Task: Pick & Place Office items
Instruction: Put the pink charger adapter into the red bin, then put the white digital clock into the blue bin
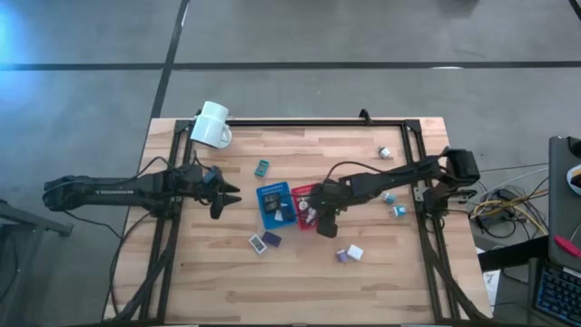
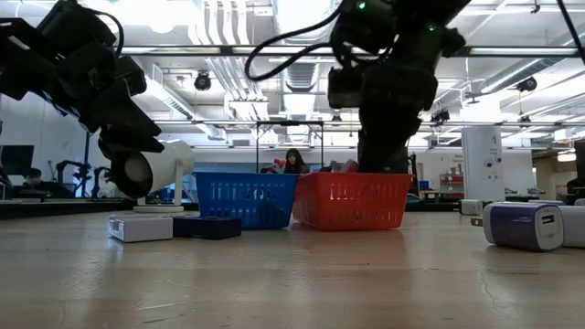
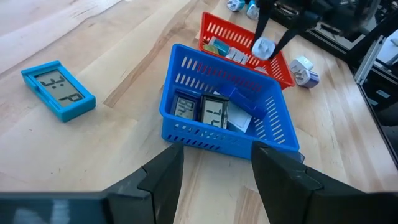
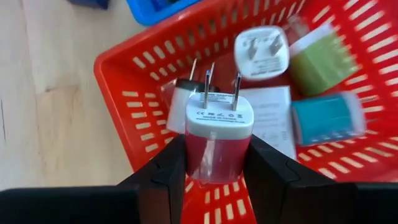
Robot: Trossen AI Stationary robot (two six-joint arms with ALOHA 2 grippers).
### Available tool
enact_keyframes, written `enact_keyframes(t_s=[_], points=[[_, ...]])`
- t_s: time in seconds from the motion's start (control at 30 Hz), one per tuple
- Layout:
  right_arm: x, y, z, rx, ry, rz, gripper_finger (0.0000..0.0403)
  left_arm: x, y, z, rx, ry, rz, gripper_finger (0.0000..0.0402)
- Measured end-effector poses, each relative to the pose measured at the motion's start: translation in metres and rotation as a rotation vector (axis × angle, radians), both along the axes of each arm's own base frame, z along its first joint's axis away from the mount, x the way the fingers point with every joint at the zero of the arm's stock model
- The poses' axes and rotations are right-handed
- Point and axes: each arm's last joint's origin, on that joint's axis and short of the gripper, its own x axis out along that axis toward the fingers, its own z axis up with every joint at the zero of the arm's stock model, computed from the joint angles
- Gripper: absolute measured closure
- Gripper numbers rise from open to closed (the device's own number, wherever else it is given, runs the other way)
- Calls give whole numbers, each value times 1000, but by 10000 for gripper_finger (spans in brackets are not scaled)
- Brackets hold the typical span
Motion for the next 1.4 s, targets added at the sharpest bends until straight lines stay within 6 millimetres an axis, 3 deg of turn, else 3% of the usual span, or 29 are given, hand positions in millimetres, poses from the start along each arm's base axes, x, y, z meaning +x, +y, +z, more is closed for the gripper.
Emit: enact_keyframes(t_s=[0.27,0.6,0.93,1.2,1.4], points=[[15,-5,-5,-3,119,16,286,0,0,0,-17,-1,-3,209],[19,-5,5,-8,93,44,286,0,-1,-1,-27,7,-5,209],[15,-8,-1,8,118,0,152,0,-1,-1,-29,6,-8,209],[16,-8,2,1,121,7,142,0,-1,-1,-29,6,-8,209],[21,-9,28,-52,109,26,144,0,-1,-1,-29,6,-8,209]])
